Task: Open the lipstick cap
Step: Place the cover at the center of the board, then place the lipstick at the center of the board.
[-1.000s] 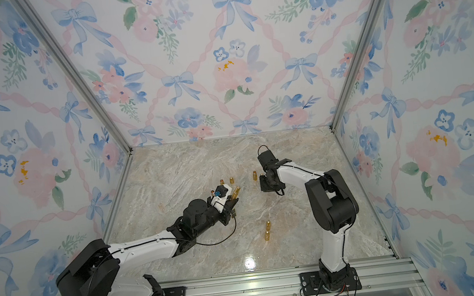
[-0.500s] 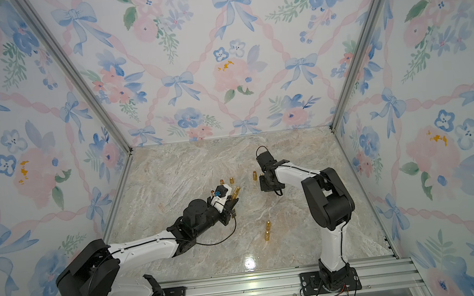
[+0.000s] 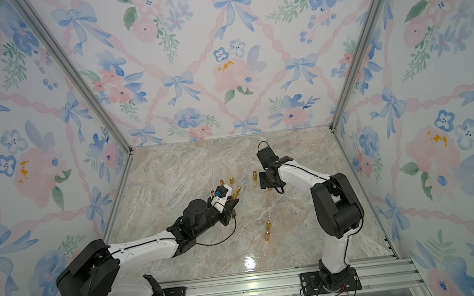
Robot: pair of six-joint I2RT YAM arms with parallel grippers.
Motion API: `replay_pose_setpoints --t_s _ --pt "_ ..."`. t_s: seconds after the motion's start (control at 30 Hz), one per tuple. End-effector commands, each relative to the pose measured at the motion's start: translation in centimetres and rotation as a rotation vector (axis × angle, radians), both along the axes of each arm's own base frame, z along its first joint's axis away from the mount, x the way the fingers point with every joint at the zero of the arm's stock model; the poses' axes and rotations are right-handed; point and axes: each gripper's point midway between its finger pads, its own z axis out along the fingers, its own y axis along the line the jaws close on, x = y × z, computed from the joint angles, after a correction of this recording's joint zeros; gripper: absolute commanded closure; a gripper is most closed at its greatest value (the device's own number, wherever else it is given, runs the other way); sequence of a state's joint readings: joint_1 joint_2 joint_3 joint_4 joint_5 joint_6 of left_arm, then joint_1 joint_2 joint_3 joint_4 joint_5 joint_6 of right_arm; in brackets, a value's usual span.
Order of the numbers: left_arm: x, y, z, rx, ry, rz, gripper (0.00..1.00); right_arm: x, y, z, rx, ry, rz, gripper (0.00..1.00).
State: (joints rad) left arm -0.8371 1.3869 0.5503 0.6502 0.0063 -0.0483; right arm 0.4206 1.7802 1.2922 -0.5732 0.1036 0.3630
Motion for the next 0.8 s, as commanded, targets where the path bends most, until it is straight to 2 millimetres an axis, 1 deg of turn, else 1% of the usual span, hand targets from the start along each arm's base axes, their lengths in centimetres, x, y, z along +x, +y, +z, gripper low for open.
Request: replay_pose_setpoints --t_s 0.0,0.03,0.2,0.33,0.47,0.6,0.7,0.77 --pt "-0.2 -0.8 1.4 -0.04 -0.022 -0.043 1.0 -2.9 0.1 2.6 0.056 0.025 0.036 0.42" --pt "-0.3 -0.9 1.4 -0.04 -0.021 -0.053 1.0 -3.4 0.5 3.9 0.09 0.014 0.054 0.42" --pt "-0.6 -1.3 1.6 -0.036 -0.03 -0.078 1.0 -7.0 3.3 7.8 0.275 0.05 0.19 0.42" --pt "-0.5 -1.2 1.7 -0.035 -0.037 -0.078 1.0 -10.1 5.5 10.5 0.416 0.069 0.291 0.41" --pt "-0.6 -1.3 1.6 -0.028 -0.042 -0.085 1.0 -12.8 7.9 12.2 0.541 0.083 0.379 0.42" --pt "-0.7 -1.3 1.8 -0.031 -0.045 -0.088 1.0 -13.9 10.1 13.0 0.673 0.103 0.423 0.43" --pt "-0.9 -1.4 2.0 -0.04 -0.045 -0.104 1.0 -13.5 11.1 13.4 0.707 0.084 0.423 0.43" --pt "-1.0 -1.4 2.1 -0.042 -0.047 -0.109 1.0 -13.1 11.6 13.3 0.718 0.08 0.416 0.46"
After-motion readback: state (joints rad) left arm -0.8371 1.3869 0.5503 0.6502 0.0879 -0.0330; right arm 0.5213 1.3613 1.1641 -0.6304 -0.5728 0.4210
